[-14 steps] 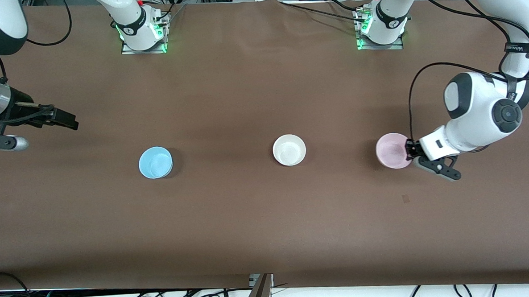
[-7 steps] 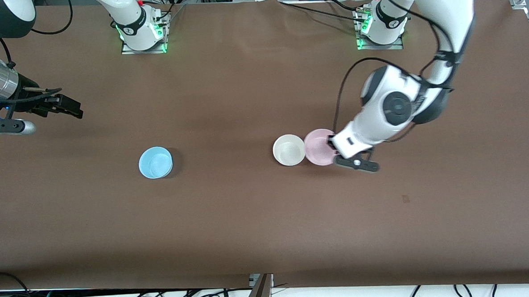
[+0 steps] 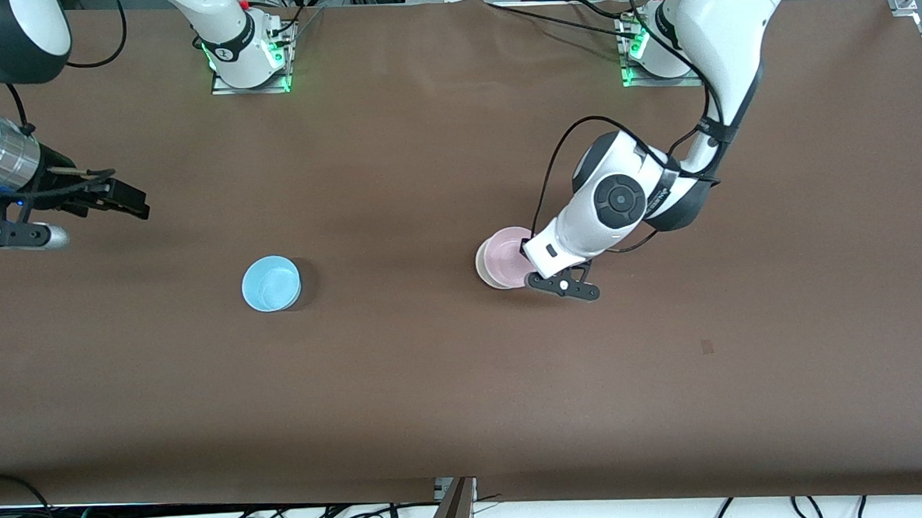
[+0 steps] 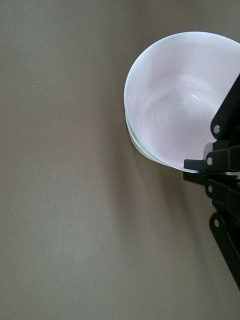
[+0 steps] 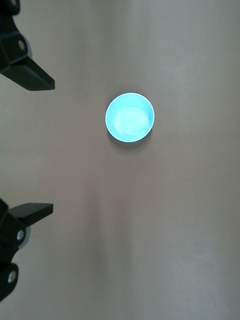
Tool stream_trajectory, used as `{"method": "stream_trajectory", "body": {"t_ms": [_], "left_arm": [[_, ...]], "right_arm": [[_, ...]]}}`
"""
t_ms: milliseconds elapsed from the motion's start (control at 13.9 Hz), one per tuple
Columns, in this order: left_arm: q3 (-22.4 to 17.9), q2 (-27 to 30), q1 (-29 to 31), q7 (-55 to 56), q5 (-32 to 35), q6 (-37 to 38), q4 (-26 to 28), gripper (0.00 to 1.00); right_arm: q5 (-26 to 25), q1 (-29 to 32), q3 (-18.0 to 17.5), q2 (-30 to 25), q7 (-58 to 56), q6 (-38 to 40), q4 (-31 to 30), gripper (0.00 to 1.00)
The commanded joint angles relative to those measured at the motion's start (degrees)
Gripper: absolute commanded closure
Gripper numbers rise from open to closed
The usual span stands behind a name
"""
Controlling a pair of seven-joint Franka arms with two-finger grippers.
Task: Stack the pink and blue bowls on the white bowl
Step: 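Carry the pink bowl with the left gripper onto the white bowl, then open the left gripper while the right gripper reaches the blue bowl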
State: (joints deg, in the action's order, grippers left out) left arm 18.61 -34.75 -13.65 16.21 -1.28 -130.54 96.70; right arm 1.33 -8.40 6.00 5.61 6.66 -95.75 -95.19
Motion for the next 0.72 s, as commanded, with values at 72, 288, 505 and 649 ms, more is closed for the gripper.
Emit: {"method": "stream_trajectory", "body": {"t_ms": [72,288,505,649], "left_arm": [[-0.9,-0.9,-2.5,0.6,-1.6,0.0,-1.1,1.0],[-0.9,-0.9,-2.8,0.5,-1.5,0.0,-0.9,1.0],[-0.9,-0.9,-2.7,0.5,-1.3,0.0,-1.0,1.0],[-0.9,-0.8,-2.4,0.2,-1.1,0.0,-1.0,1.0]], "right_arm": [[2.8,0.1,-0.2,4.7,0.5,0.4,1.7,0.01],[4.6,0.1,0.0,8.8,1.8,0.7,1.9,0.01],[4.7,0.9,0.2,8.8,1.2,0.2,2.2,0.01],[4.7,0.9,0.2,9.2,-0.1,0.2,2.4,0.01]]}}
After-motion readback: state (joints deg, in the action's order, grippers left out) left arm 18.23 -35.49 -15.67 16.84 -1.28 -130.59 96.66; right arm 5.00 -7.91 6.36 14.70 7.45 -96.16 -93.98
